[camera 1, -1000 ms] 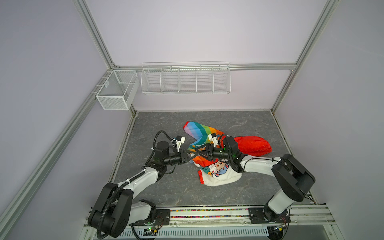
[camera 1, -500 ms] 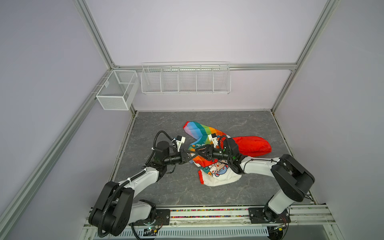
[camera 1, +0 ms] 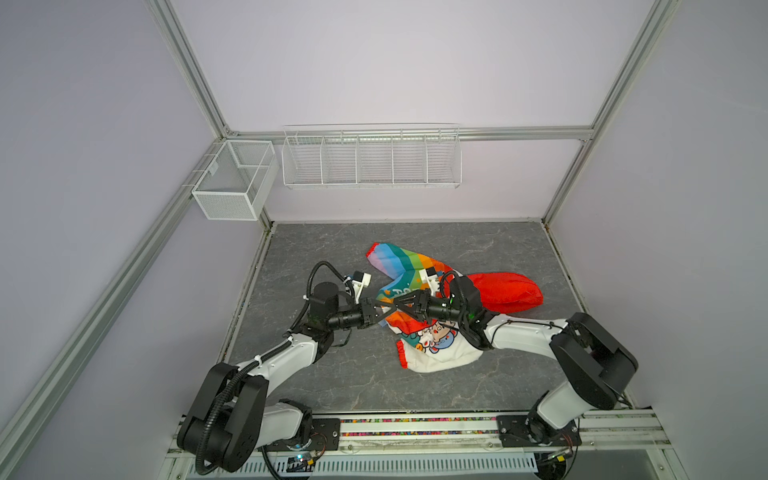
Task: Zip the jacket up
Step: 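Press the right gripper's slider against the rainbow edge held by the left gripper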
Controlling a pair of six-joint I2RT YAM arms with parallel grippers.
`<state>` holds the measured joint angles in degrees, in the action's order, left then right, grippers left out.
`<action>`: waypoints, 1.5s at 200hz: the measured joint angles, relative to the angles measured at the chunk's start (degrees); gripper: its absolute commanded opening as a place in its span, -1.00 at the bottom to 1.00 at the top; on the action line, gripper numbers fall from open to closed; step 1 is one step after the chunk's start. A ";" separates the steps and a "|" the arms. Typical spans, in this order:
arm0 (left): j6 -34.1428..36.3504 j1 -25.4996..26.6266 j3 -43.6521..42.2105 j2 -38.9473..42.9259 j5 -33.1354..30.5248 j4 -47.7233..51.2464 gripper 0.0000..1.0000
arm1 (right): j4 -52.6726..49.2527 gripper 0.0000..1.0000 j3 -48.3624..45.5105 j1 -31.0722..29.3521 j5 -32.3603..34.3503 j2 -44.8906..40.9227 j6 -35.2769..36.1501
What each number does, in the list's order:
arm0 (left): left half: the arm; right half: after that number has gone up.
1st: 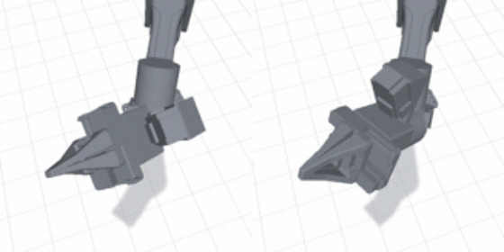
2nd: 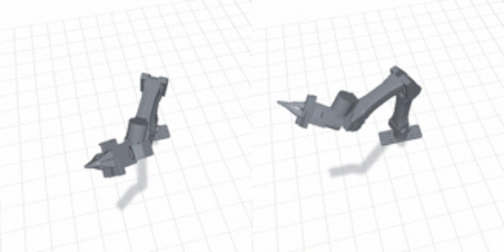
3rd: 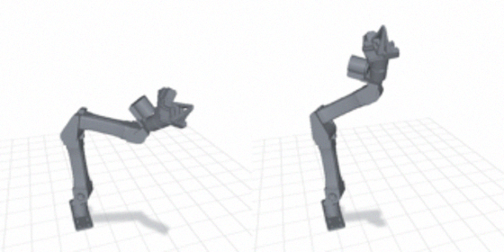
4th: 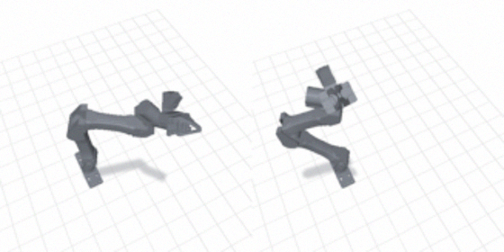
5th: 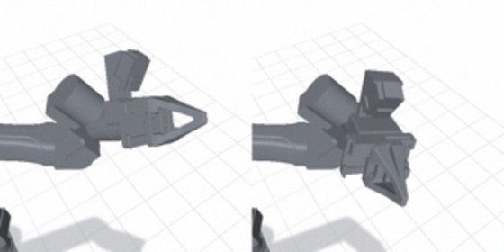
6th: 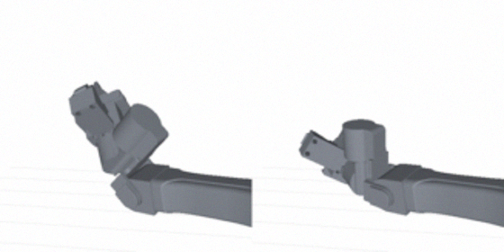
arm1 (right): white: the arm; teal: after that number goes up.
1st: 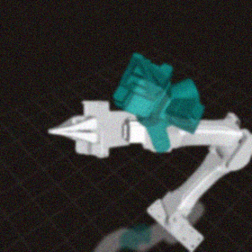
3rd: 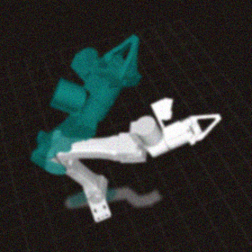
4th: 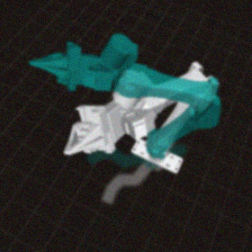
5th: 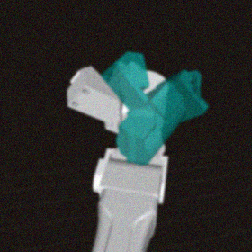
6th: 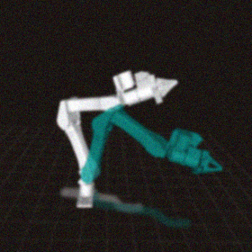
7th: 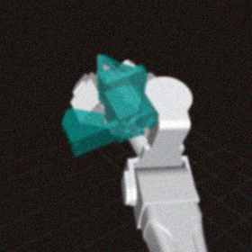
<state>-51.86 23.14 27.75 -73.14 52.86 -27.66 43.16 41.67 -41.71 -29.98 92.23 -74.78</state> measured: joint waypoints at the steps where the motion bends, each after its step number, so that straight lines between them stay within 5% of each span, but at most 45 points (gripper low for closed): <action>1: -0.02 0.00 0.00 0.00 0.00 0.00 -1.00 | 0.00 -0.46 0.00 0.00 -0.02 0.00 0.00; 56: -0.02 -0.33 0.00 0.00 0.17 -0.09 -1.00 | -0.33 0.13 -0.87 0.00 -0.07 -0.20 0.33; 111: -0.02 -0.37 0.00 -0.07 1.05 -0.33 -1.00 | 6.95 0.23 -1.18 0.00 -0.50 4.37 -3.13; 201: -0.02 -0.52 0.00 -0.20 1.73 -0.33 -1.00 | 13.62 -0.17 -2.93 0.00 -0.15 6.05 -6.23; 300: -0.02 -0.52 0.00 -0.33 2.08 -1.22 -1.00 | 8.74 -0.48 -4.42 0.04 0.00 1.22 -4.68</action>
<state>-51.88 22.61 27.75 -73.47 54.94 -28.88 51.90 37.26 -41.67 -29.98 93.45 -79.46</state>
